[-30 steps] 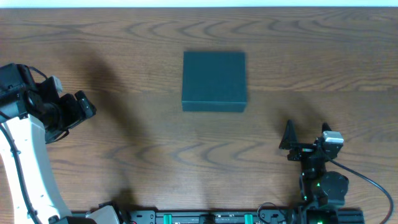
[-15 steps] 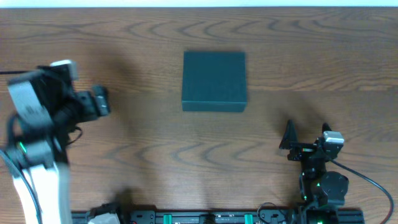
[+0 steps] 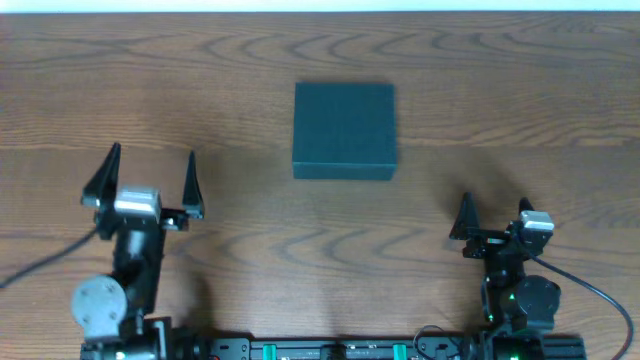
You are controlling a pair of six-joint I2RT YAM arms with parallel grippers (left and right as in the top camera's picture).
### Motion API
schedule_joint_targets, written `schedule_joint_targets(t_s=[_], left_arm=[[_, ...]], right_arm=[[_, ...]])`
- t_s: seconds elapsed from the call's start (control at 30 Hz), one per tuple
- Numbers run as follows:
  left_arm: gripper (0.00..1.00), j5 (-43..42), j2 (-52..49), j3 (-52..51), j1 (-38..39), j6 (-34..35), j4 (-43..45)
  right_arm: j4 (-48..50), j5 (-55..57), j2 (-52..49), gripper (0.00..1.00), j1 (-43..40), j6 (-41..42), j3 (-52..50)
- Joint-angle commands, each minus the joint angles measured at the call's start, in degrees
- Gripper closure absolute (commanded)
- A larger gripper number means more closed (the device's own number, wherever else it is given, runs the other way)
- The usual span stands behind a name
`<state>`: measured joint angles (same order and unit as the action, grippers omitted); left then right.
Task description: Pack container
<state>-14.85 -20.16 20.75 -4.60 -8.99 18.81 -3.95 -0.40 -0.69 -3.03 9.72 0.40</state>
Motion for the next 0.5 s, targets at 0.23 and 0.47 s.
schedule_joint_targets(t_s=[0.23,0.47], left_arm=[[0.05,8.02,11.17,-16.37,0.13,1.09,2.05],[0.05,7.85,17.00,-20.50,0.22,-1.57,-6.84]], right_arm=[[-0.33,0.17,0.31,0.01,0.59,0.50,-0.09],[-0.33,0.17,0.31,0.01,0.59,0.50,-0.09]])
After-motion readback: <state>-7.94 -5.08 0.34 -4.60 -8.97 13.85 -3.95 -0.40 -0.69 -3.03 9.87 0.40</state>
